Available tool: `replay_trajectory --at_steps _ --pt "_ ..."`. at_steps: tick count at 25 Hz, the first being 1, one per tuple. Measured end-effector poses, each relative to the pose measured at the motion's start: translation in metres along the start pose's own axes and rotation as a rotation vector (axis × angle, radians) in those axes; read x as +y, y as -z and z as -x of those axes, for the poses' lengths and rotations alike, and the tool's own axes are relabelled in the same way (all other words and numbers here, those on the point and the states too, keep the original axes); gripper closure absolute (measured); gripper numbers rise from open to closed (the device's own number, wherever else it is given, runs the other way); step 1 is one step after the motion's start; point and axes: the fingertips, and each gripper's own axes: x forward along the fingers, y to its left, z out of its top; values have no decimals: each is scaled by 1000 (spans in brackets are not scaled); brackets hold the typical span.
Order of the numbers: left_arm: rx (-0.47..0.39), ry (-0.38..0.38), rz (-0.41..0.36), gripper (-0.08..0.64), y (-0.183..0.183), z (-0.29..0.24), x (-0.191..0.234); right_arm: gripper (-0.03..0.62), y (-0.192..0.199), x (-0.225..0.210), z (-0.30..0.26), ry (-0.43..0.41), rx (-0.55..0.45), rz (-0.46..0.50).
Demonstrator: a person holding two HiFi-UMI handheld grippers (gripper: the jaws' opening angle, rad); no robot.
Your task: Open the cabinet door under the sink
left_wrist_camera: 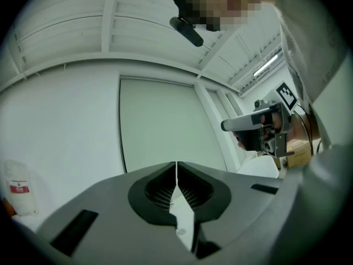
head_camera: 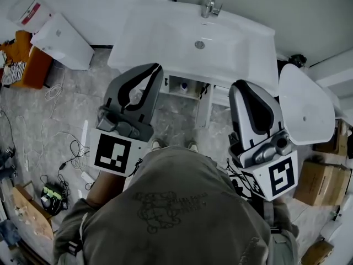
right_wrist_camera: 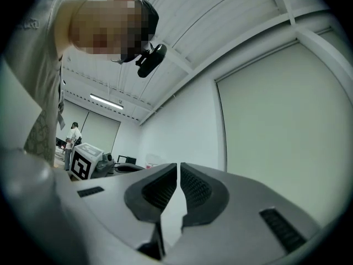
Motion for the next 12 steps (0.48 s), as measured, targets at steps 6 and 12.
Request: replay_trajectory --at_steps 6,12 --pt "34 35 -28 537 13 8 -18 555 25 12 3 -20 33 -34" --pt "75 36 -44 537 23 11 -16 555 29 13 4 -6 20 -44"
